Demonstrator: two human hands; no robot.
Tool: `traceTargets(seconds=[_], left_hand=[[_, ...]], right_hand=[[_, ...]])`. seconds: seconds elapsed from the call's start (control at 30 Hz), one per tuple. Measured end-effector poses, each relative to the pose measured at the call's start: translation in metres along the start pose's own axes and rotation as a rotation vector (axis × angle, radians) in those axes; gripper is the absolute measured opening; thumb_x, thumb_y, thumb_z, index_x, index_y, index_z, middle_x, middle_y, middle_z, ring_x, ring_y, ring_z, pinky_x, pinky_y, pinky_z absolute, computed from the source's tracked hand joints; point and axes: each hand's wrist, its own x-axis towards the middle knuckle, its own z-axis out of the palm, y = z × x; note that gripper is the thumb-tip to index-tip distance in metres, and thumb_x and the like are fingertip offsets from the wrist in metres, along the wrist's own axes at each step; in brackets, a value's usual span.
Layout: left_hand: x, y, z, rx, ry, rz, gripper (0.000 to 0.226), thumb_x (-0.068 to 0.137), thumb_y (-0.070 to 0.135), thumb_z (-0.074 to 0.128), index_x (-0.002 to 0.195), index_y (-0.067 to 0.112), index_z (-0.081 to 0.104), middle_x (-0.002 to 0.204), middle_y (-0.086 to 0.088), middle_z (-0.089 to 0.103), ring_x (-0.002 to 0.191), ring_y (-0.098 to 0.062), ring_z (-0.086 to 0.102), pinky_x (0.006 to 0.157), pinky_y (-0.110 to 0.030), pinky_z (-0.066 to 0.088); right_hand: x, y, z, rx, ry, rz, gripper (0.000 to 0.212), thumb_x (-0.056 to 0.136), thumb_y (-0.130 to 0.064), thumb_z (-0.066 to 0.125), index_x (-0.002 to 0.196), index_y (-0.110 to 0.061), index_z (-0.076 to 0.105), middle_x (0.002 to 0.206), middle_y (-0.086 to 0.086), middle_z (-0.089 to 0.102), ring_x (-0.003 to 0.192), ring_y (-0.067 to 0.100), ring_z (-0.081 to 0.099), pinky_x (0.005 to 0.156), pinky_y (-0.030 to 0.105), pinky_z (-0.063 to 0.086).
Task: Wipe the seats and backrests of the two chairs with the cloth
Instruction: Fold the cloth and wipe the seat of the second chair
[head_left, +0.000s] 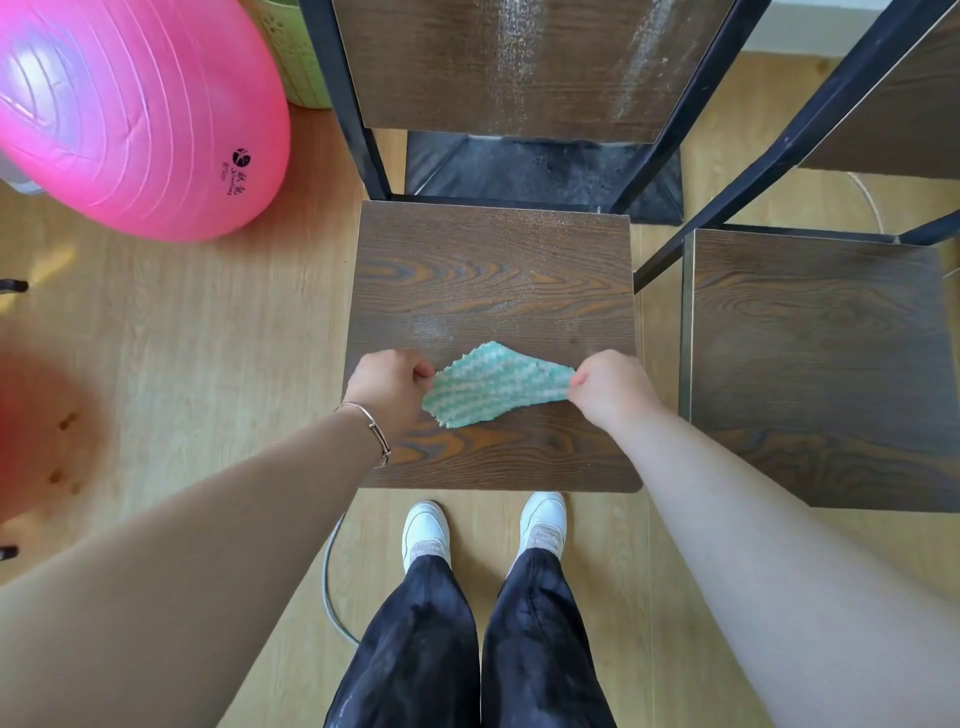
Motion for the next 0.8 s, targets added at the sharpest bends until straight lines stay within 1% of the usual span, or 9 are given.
traceTargets(seconds=[0.07, 0.17, 0.27, 0.37, 0.47, 0.53, 0.63, 0.7, 0.8], left_hand=[[0.000, -0.002, 0.004, 0.042, -0.040, -0.021, 0.013, 0.091, 0.015, 0.056, 0.089, 0.014, 0.069, 0.088, -0.003, 0.069, 0.087, -0.026, 0.062, 0.076, -0.039, 0.055], [-0.001, -0.005, 0.008, 0.048, -0.063, -0.043, 0.015, 0.092, 0.015, 0.057, 0.083, 0.018, 0.069, 0.082, -0.004, 0.066, 0.079, -0.027, 0.058, 0.072, -0.035, 0.052], [-0.002, -0.012, 0.009, 0.018, -0.069, -0.056, 0.015, 0.091, 0.017, 0.060, 0.099, 0.017, 0.072, 0.094, -0.004, 0.070, 0.088, -0.025, 0.061, 0.076, -0.034, 0.052], [-0.005, -0.018, 0.006, 0.044, -0.089, -0.054, 0.017, 0.091, 0.021, 0.062, 0.102, 0.015, 0.073, 0.097, -0.004, 0.070, 0.091, -0.023, 0.061, 0.075, -0.029, 0.049], [-0.006, -0.021, 0.000, 0.052, -0.080, -0.062, 0.019, 0.092, 0.025, 0.062, 0.097, 0.012, 0.074, 0.095, -0.005, 0.071, 0.090, -0.023, 0.061, 0.075, -0.031, 0.050], [-0.006, -0.021, -0.006, 0.018, -0.051, -0.068, 0.018, 0.091, 0.026, 0.063, 0.099, 0.014, 0.073, 0.097, -0.003, 0.070, 0.088, -0.021, 0.059, 0.073, -0.029, 0.047], [-0.004, -0.012, -0.021, -0.033, -0.011, -0.055, 0.019, 0.091, 0.028, 0.062, 0.107, 0.020, 0.069, 0.093, 0.002, 0.063, 0.081, -0.016, 0.053, 0.065, -0.024, 0.038], [-0.001, -0.002, -0.034, -0.094, 0.032, -0.042, 0.016, 0.091, 0.030, 0.062, 0.104, 0.024, 0.067, 0.083, 0.009, 0.058, 0.072, -0.011, 0.051, 0.055, -0.021, 0.035], [0.002, 0.017, -0.056, -0.233, 0.109, -0.027, 0.009, 0.089, 0.031, 0.064, 0.096, 0.025, 0.066, 0.075, 0.015, 0.055, 0.066, -0.006, 0.051, 0.053, -0.018, 0.037]], right_hand=[[0.000, -0.007, 0.006, -0.078, 0.054, -0.097, 0.011, 0.092, -0.023, 0.063, 0.088, -0.015, 0.071, 0.099, 0.005, 0.060, 0.095, 0.027, 0.058, 0.075, 0.035, 0.054], [0.002, -0.015, 0.017, 0.005, 0.096, -0.310, 0.017, 0.094, -0.021, 0.062, 0.111, -0.021, 0.066, 0.106, 0.002, 0.052, 0.107, 0.024, 0.048, 0.077, 0.036, 0.049], [0.010, -0.022, 0.027, -0.033, 0.040, -0.426, 0.032, 0.094, -0.019, 0.062, 0.125, -0.025, 0.063, 0.107, 0.001, 0.055, 0.111, 0.024, 0.047, 0.082, 0.041, 0.050], [0.011, -0.024, 0.031, -0.086, 0.127, -0.485, 0.022, 0.095, -0.016, 0.060, 0.113, -0.023, 0.070, 0.099, 0.000, 0.060, 0.102, 0.023, 0.051, 0.076, 0.041, 0.053], [0.011, -0.020, 0.023, -0.053, 0.195, -0.486, 0.018, 0.096, -0.019, 0.056, 0.098, -0.020, 0.074, 0.092, 0.001, 0.063, 0.095, 0.023, 0.055, 0.074, 0.040, 0.053], [0.012, -0.018, 0.011, 0.067, 0.225, -0.448, 0.018, 0.096, -0.020, 0.057, 0.097, -0.019, 0.075, 0.092, 0.001, 0.064, 0.090, 0.023, 0.058, 0.075, 0.037, 0.052], [0.013, -0.017, -0.017, 0.268, 0.275, -0.380, 0.012, 0.093, -0.022, 0.063, 0.095, -0.021, 0.075, 0.092, -0.003, 0.064, 0.086, 0.015, 0.059, 0.078, 0.030, 0.049], [0.013, -0.020, -0.039, 0.364, 0.287, -0.341, 0.009, 0.092, -0.023, 0.065, 0.094, -0.024, 0.074, 0.095, -0.006, 0.064, 0.087, 0.010, 0.058, 0.078, 0.025, 0.044], [0.013, -0.025, -0.073, 0.503, 0.281, -0.273, 0.007, 0.091, -0.025, 0.067, 0.095, -0.025, 0.073, 0.096, -0.008, 0.065, 0.088, 0.010, 0.058, 0.081, 0.032, 0.049]])
